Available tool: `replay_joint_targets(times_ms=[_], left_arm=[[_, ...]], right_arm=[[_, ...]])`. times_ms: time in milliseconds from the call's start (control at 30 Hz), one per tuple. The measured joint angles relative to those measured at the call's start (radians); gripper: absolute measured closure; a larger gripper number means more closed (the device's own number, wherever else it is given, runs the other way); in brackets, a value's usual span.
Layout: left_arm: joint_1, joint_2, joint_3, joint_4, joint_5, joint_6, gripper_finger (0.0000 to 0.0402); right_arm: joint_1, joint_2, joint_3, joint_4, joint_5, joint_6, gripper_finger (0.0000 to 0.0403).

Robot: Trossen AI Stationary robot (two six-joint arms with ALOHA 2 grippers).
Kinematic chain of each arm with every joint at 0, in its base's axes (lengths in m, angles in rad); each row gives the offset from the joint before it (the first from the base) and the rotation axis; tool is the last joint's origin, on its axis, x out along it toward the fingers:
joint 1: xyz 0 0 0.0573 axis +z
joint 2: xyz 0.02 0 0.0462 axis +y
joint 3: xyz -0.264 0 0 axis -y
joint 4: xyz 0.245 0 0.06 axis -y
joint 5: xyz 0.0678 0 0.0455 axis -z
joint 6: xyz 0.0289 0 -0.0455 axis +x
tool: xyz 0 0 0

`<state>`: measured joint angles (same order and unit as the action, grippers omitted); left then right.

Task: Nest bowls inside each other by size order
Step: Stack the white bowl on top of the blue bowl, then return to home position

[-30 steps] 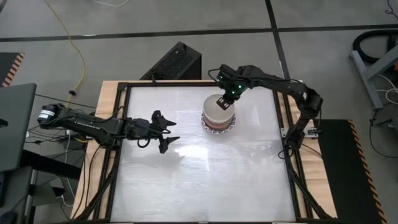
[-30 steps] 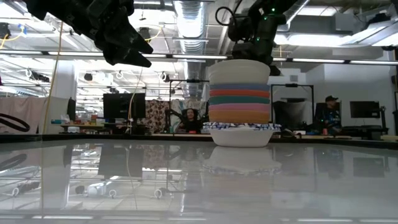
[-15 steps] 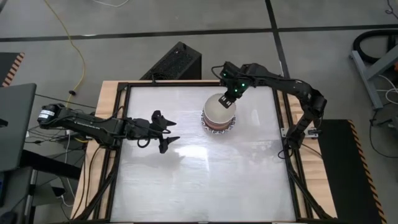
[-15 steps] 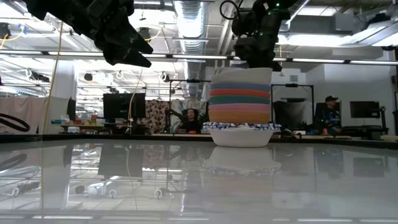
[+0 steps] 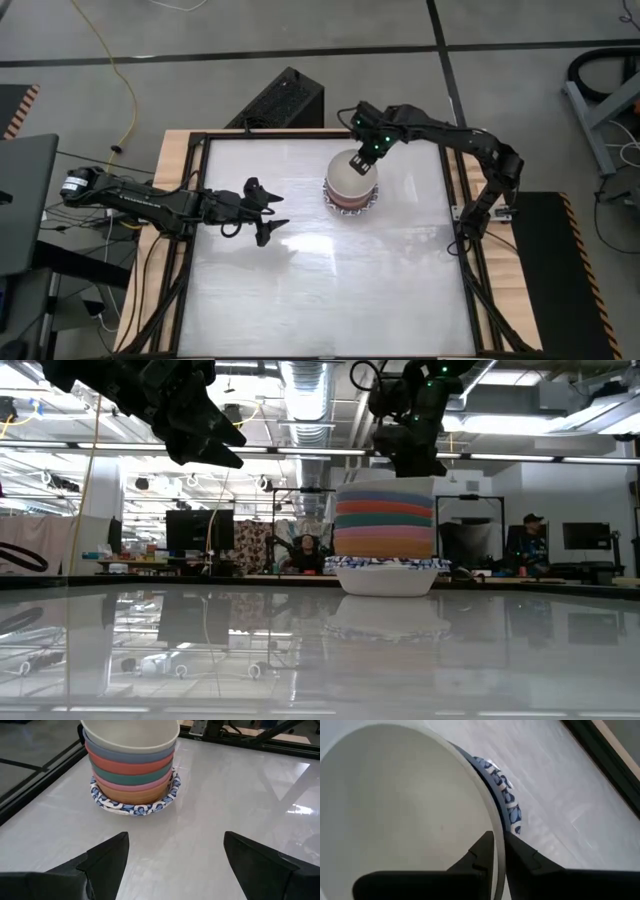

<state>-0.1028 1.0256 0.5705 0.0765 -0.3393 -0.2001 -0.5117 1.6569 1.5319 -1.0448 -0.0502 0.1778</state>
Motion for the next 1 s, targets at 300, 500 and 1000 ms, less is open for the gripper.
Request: replay_joint_targets(times_ms=[300, 500, 1000], left_arm=[[0.000, 0.000, 0.000, 0.000, 0.000, 0.000, 0.0088], [0.000, 0.000, 0.000, 0.000, 0.000, 0.000, 0.0088], [0.000, 0.000, 0.000, 0.000, 0.004, -0.004, 0.0088]], right_arm=[[0.020, 0.000, 0.000, -0.002, -0.001, -0.048, 0.0322], [0.028, 0.000, 0.000, -0.002, -0.002, -0.075, 0.0248], [-0.021, -0.021, 0.066, -0.047, -0.033, -0.149, 0.0196]])
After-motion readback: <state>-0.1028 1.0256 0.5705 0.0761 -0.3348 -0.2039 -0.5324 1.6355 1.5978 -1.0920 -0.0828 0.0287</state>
